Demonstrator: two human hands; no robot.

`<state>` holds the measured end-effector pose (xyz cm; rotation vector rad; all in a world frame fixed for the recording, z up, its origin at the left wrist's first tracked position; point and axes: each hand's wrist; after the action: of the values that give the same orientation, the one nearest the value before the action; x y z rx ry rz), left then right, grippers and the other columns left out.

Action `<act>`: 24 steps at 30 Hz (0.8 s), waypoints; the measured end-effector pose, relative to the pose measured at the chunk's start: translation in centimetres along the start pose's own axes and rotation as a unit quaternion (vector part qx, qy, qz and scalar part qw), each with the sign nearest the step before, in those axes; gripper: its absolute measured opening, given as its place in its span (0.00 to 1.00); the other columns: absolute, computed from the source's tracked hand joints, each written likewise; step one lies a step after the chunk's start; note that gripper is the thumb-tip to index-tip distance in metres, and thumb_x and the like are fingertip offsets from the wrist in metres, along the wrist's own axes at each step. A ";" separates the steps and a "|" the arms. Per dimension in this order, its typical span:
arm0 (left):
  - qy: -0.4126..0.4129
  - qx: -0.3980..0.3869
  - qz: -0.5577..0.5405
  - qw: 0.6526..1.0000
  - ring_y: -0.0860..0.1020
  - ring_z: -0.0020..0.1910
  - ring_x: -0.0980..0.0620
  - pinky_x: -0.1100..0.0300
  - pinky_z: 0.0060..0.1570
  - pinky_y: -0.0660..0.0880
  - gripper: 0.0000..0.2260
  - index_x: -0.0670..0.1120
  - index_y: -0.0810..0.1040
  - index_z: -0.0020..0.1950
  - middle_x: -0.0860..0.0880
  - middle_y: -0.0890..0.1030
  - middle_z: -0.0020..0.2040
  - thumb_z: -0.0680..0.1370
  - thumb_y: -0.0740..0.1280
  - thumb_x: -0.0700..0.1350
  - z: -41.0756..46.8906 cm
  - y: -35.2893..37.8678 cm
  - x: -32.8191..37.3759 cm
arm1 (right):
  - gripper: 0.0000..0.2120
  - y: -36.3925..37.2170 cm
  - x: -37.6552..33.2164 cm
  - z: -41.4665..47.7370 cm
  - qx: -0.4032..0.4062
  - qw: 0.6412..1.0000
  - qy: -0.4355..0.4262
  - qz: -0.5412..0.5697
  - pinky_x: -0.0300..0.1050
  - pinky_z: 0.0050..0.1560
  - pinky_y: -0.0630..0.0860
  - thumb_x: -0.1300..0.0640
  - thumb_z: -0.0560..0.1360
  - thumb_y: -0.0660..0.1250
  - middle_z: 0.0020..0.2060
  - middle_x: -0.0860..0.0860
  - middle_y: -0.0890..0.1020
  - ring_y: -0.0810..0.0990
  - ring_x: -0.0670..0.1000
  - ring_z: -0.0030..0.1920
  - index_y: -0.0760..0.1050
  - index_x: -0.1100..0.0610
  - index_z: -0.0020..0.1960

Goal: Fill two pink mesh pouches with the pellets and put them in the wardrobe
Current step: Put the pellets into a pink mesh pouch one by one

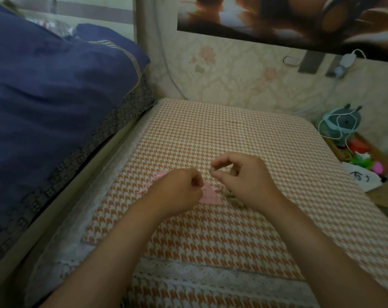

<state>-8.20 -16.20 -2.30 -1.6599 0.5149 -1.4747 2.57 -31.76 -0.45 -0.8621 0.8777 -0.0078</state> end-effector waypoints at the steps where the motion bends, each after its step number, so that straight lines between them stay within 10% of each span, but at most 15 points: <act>1: 0.002 0.002 0.013 1.000 0.78 0.43 0.55 0.56 0.43 0.77 0.05 0.55 0.77 0.50 0.56 0.80 0.49 0.75 0.64 0.49 0.1 0.1 0.1 | 0.06 0.0 -0.4 -0.4 -0.010 1.000 -0.014 -0.004 0.35 0.38 0.75 0.51 0.72 0.76 0.42 0.33 0.83 0.78 0.42 0.31 0.83 0.43 0.48; 6: 0.013 0.000 0.035 0.999 0.78 0.42 0.52 0.52 0.42 0.77 0.06 0.52 0.77 0.49 0.52 0.81 0.46 0.76 0.62 0.49 -0.1 0.2 0.6 | 0.07 0.7 -0.4 -0.8 -0.051 0.987 -0.085 -0.125 0.28 0.39 0.64 0.45 0.74 0.73 0.44 0.36 0.84 0.75 0.32 0.40 0.84 0.43 0.51; 16: -0.005 -0.005 0.006 1.000 0.79 0.42 0.56 0.55 0.44 0.78 0.07 0.55 0.79 0.51 0.55 0.82 0.45 0.76 0.63 0.50 -0.1 0.1 0.3 | 0.10 0.3 0.1 -0.4 -0.131 0.954 -0.092 -0.253 0.45 0.53 0.73 0.44 0.79 0.63 0.53 0.38 0.77 0.74 0.42 0.55 0.81 0.38 0.56; 24: -0.001 0.020 -0.020 1.000 0.80 0.40 0.58 0.56 0.43 0.79 0.09 0.55 0.83 0.51 0.55 0.83 0.46 0.76 0.64 0.50 0.6 0.7 0.4 | 0.08 -0.1 1.2 0.2 -0.175 0.970 -0.023 -0.165 0.48 0.48 0.80 0.54 0.75 0.67 0.45 0.37 0.81 0.80 0.42 0.43 0.81 0.42 0.47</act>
<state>-7.40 -16.71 -2.63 -1.6499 0.4513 -1.5022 3.47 -32.12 -1.10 -1.3276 0.6925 -0.1257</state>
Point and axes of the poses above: each hand's wrist, its own z-axis towards the middle knuckle, its own y-axis out of the palm, x = y × z
